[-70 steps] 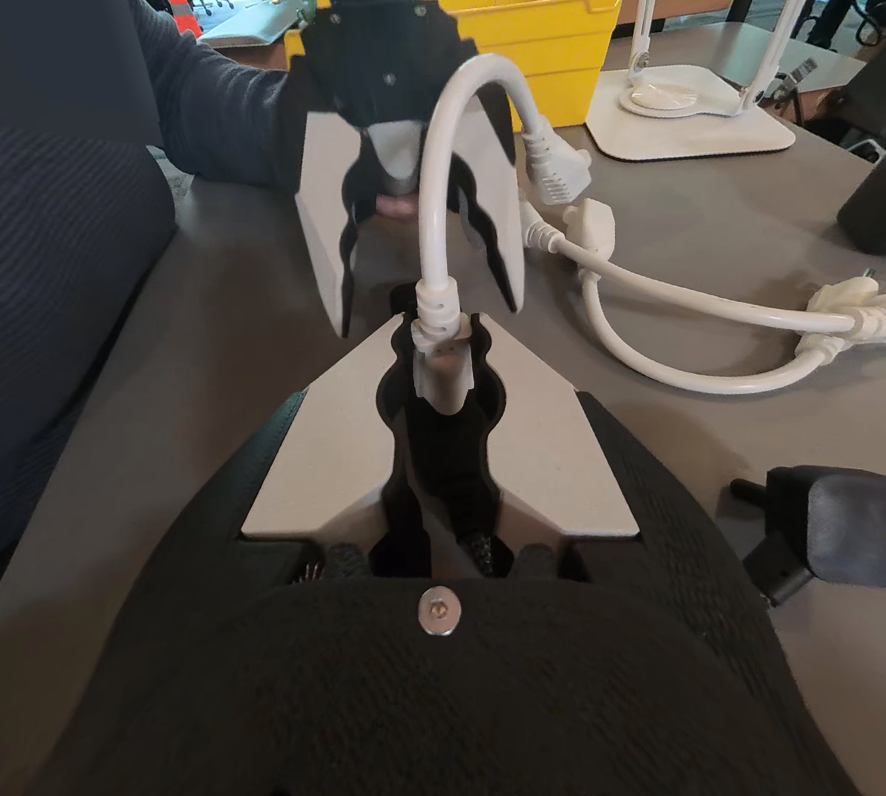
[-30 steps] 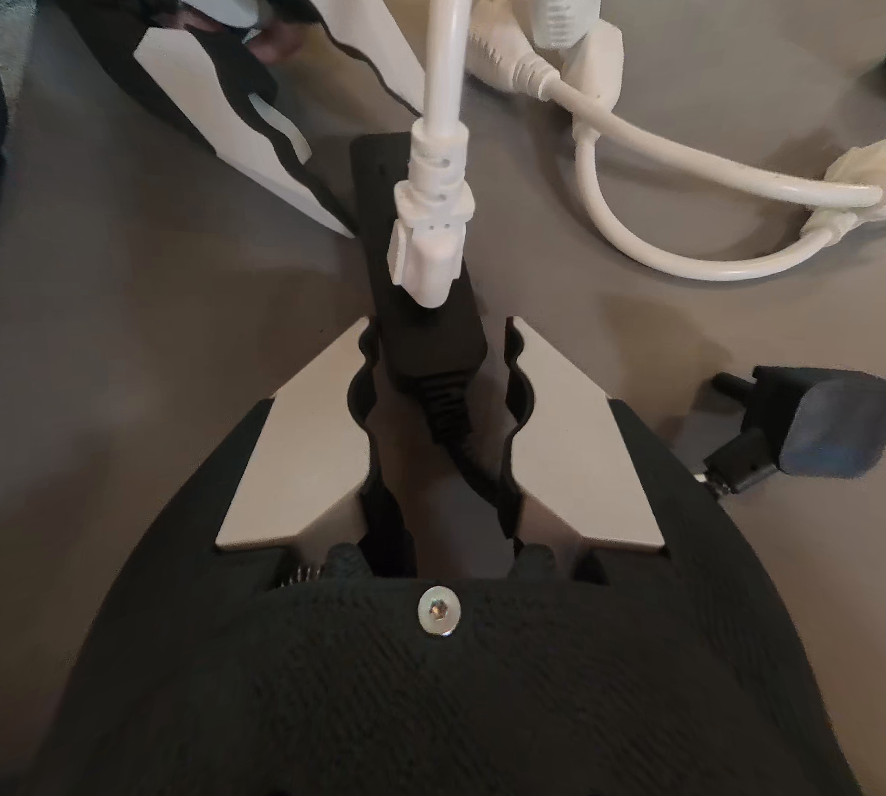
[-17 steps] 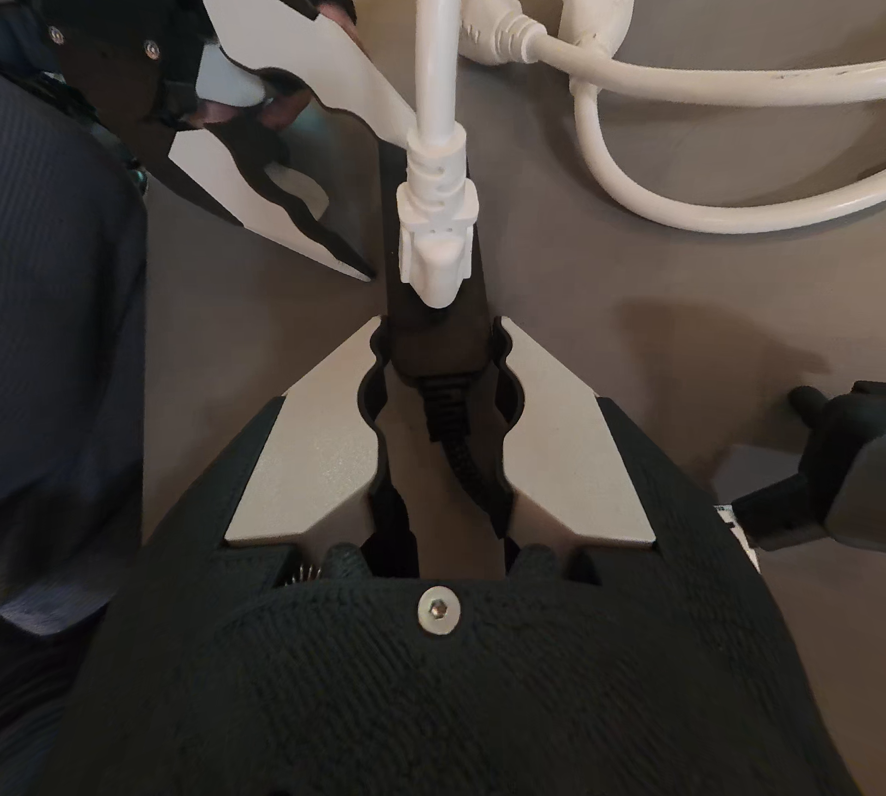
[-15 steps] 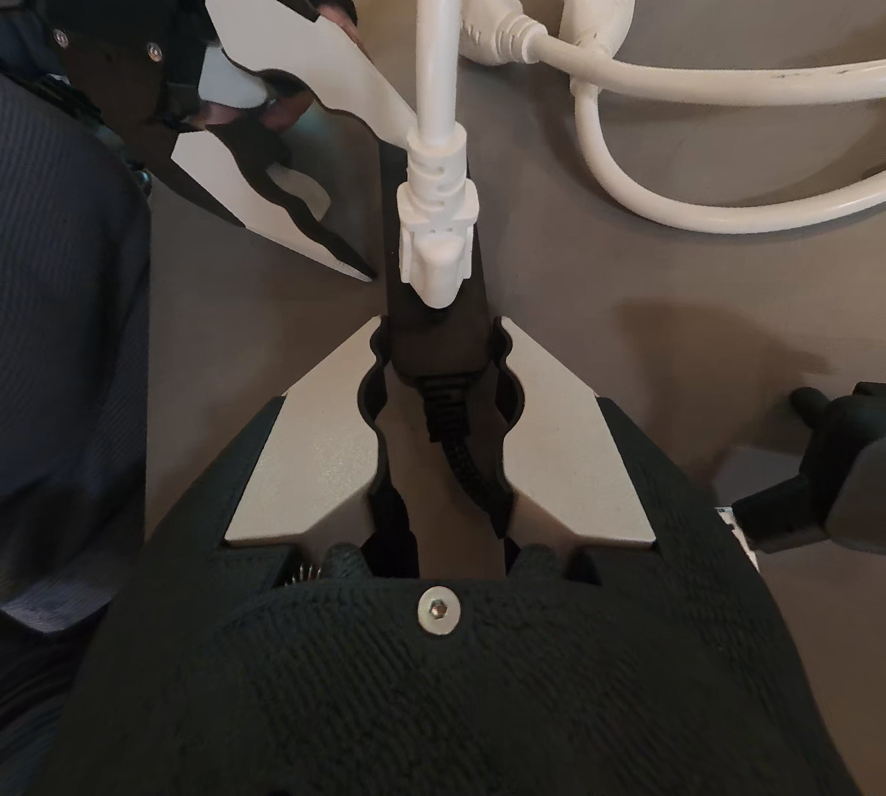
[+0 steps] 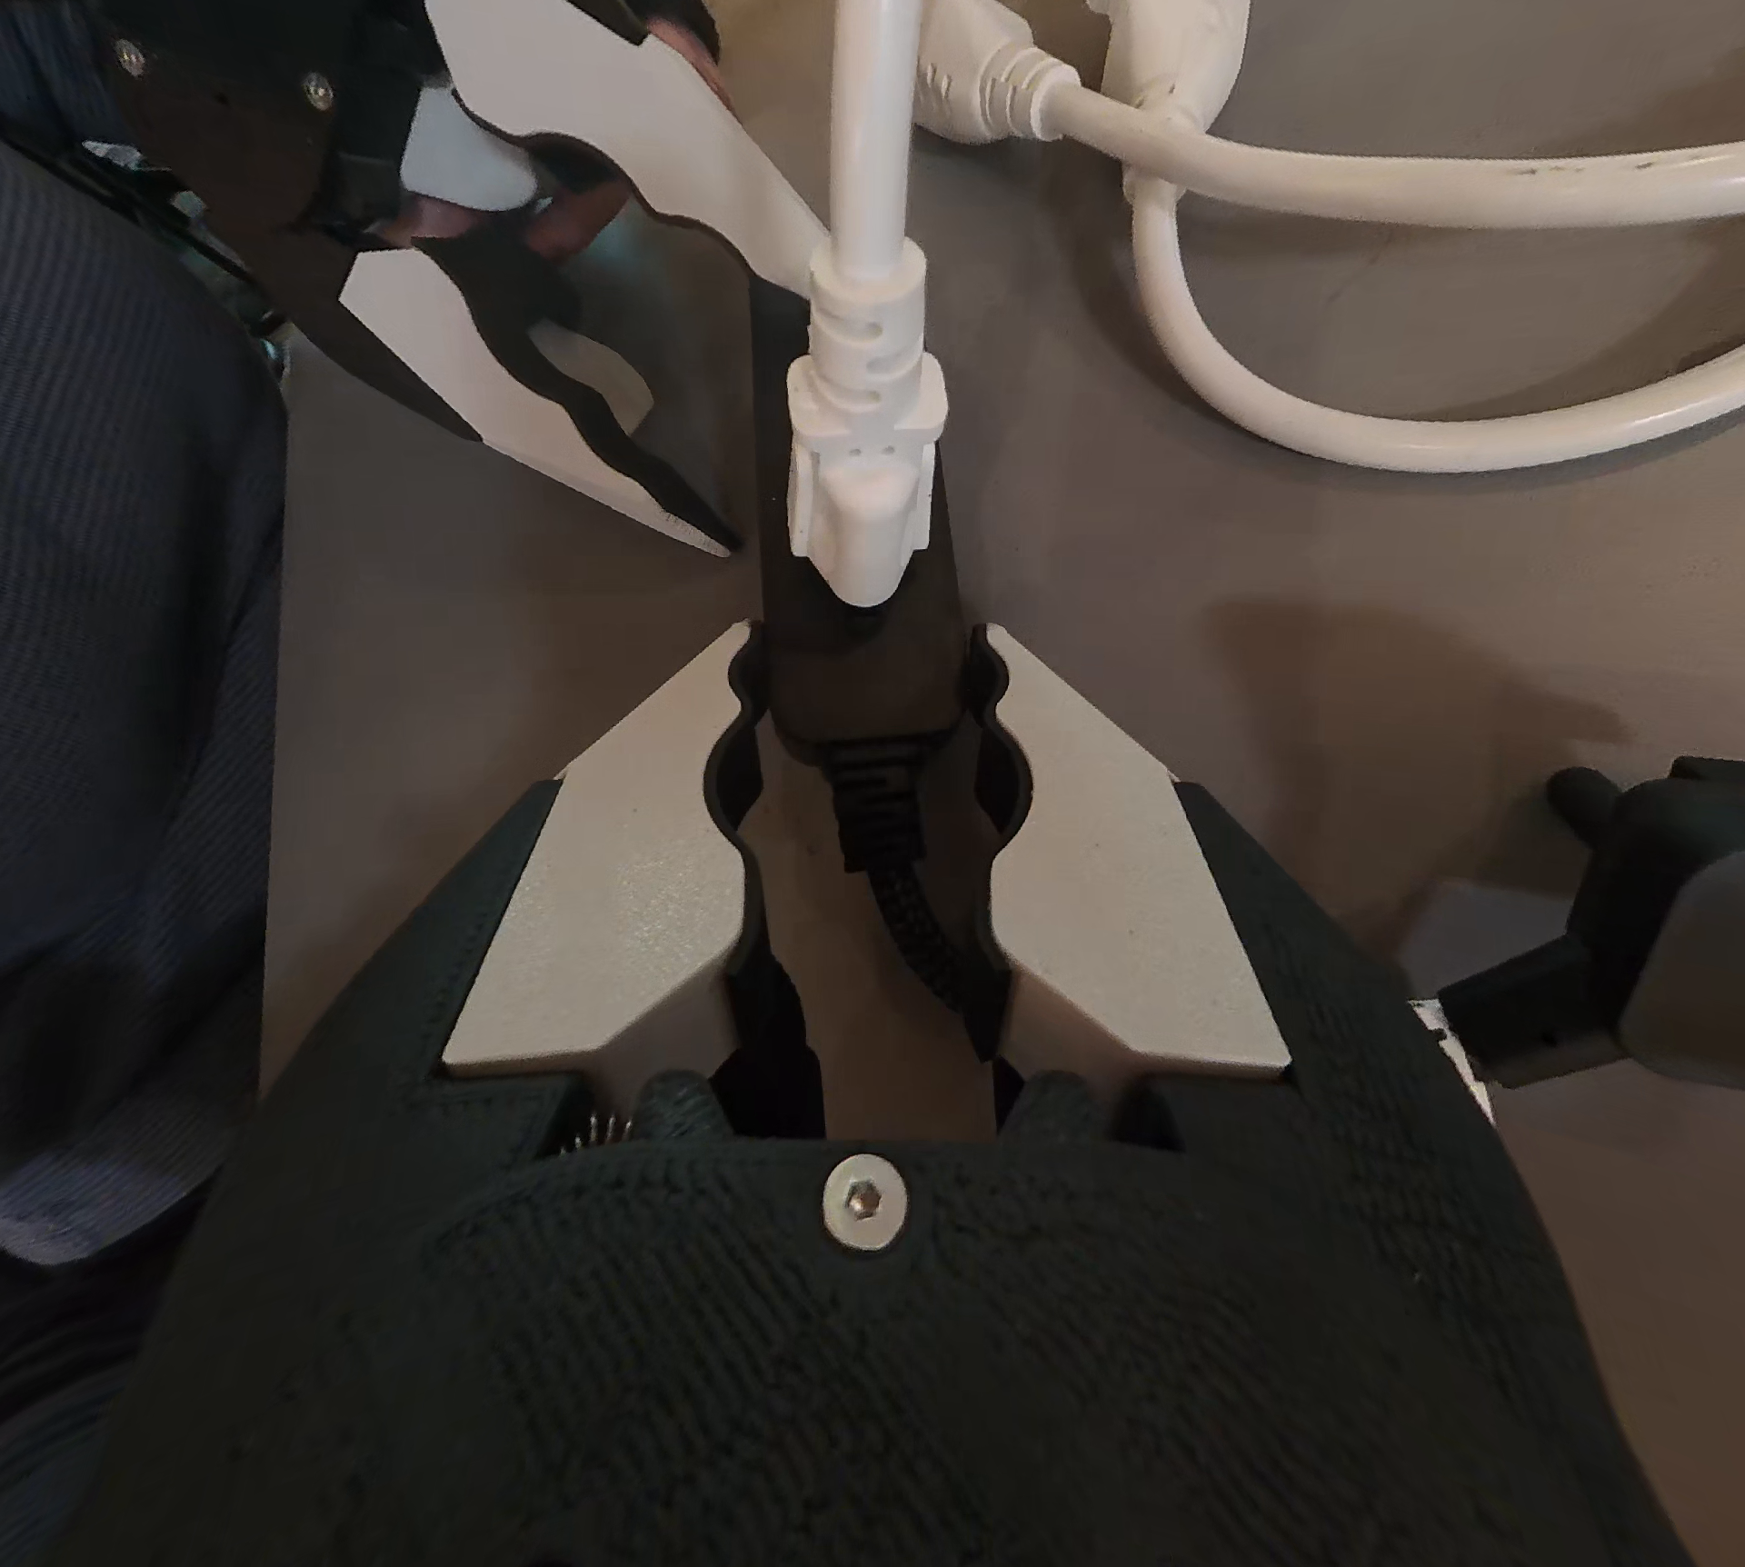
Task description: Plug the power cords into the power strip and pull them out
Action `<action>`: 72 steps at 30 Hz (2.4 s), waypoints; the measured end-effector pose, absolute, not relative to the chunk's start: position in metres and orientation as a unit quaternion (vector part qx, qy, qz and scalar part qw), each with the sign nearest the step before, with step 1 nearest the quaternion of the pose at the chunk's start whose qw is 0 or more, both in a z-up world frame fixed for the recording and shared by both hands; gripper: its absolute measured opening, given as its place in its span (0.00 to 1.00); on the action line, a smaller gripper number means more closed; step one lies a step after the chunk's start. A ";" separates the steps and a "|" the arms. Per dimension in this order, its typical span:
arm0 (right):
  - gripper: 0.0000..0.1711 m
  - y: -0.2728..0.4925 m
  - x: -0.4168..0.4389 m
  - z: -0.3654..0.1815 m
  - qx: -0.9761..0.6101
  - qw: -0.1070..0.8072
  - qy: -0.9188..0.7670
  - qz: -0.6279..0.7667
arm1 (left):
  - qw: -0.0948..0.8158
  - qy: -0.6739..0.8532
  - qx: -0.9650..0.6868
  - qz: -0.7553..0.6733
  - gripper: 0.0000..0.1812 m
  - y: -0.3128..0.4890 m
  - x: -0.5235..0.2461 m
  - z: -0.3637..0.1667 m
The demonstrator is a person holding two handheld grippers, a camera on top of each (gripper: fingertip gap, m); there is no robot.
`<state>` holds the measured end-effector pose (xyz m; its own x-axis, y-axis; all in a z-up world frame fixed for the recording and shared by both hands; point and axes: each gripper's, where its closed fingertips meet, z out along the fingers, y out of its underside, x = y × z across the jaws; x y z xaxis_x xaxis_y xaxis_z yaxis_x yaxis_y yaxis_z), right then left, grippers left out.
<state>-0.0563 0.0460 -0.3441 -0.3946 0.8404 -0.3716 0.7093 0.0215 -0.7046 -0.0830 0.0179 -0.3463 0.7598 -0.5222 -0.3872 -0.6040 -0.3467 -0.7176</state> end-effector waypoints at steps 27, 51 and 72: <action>0.31 0.062 -0.088 -0.311 -0.572 0.124 -0.601 0.544 | 0.425 0.434 -0.794 -0.006 0.20 0.034 -0.086 -0.344; 0.17 0.060 -0.090 -0.315 -0.596 0.184 -0.606 0.493 | 0.419 0.407 -0.811 -0.030 0.19 0.033 -0.082 -0.344; 0.17 0.057 -0.090 -0.316 -0.610 0.190 -0.610 0.469 | 0.412 0.404 -0.816 -0.032 0.19 0.032 -0.081 -0.345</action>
<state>-0.0897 0.0573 -0.3164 -0.1844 0.9220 -0.3404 0.5649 -0.1840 -0.8044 -0.0805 0.0322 -0.3447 0.6720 -0.6850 -0.2815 -0.6329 -0.3338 -0.6986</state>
